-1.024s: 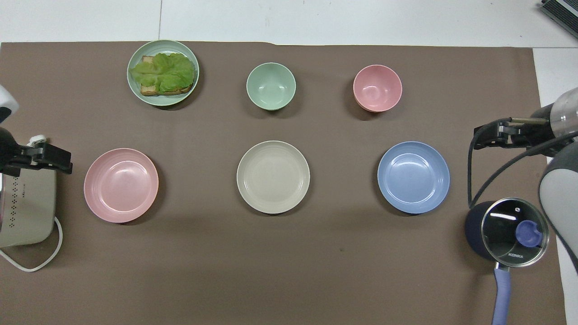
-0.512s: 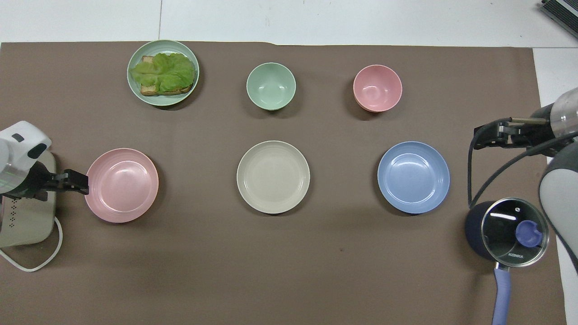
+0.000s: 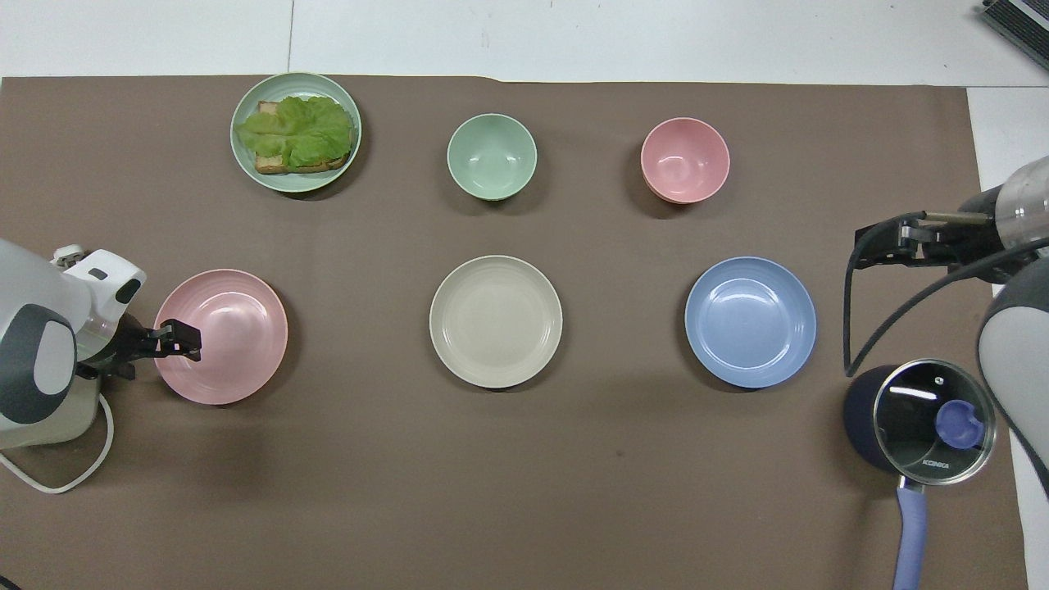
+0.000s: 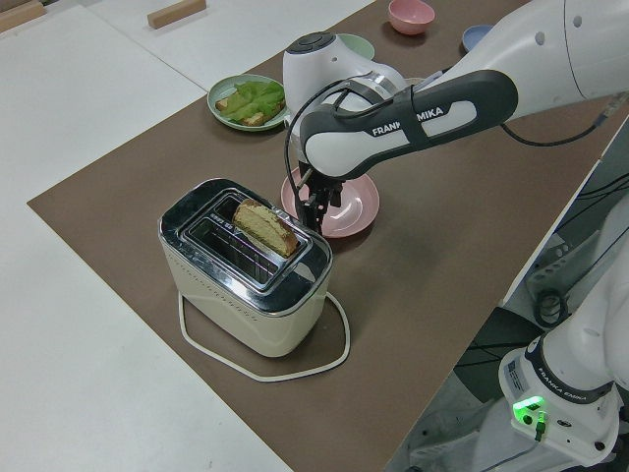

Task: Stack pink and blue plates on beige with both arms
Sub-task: 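Reach the left gripper to the pink plate rim and grasp it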

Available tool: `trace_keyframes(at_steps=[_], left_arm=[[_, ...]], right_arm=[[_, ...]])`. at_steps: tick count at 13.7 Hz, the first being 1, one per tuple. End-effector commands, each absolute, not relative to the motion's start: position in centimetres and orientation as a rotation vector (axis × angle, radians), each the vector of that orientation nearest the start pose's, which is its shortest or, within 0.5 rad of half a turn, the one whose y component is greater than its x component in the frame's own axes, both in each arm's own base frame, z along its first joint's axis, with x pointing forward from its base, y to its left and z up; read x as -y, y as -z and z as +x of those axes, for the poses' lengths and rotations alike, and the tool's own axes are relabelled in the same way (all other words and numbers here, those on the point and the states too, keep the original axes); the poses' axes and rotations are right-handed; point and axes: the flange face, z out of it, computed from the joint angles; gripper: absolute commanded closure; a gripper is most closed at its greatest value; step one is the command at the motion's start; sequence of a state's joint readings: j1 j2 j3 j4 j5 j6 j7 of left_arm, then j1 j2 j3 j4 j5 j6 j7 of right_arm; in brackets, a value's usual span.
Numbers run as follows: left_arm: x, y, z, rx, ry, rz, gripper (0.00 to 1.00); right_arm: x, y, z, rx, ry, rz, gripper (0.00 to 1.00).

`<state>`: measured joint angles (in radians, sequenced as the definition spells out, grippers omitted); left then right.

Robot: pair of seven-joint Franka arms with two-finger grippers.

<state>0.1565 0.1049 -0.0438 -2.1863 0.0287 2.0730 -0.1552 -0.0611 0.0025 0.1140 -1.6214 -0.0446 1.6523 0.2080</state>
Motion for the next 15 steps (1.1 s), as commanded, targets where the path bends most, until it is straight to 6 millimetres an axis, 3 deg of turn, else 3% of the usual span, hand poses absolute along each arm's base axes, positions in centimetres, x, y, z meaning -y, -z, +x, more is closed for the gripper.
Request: trace_keyframes(at_steps=[1, 5, 6, 7, 8, 10, 15], left_arm=[[-6.1, -32.0, 49.8, 0.493, -0.34, -3.049, 0.0], [-6.4, -31.4, 48.3, 0.594, -0.361, -3.021, 0.0], [-6.4, -31.5, 48.3, 0.596, -0.362, -3.022, 0.13], [-6.5, -31.5, 48.4, 0.603, -0.365, -3.024, 0.57], [-6.5, -31.5, 48.4, 0.615, -0.367, -3.029, 0.8], [-6.4, -31.5, 48.5, 0.61, -0.365, -3.032, 1.0], [-6.2, -31.9, 49.2, 0.617, -0.36, -3.054, 1.0]], right_arm=[[-2.4, -60.6, 55.8, -0.251, 0.089, -3.141, 0.0], [-1.6, -59.2, 55.6, -0.225, 0.049, -3.148, 0.0], [-1.4, -58.7, 55.4, -0.218, 0.031, -3.149, 0.0], [-1.3, -58.6, 55.4, -0.208, 0.043, -3.149, 0.0], [-1.3, -58.6, 55.5, -0.2, 0.062, -3.149, 0.0], [-1.3, -58.3, 55.1, -0.2, 0.067, -3.15, 0.0], [-0.5, -56.8, 55.0, -0.178, 0.06, -3.153, 0.0]])
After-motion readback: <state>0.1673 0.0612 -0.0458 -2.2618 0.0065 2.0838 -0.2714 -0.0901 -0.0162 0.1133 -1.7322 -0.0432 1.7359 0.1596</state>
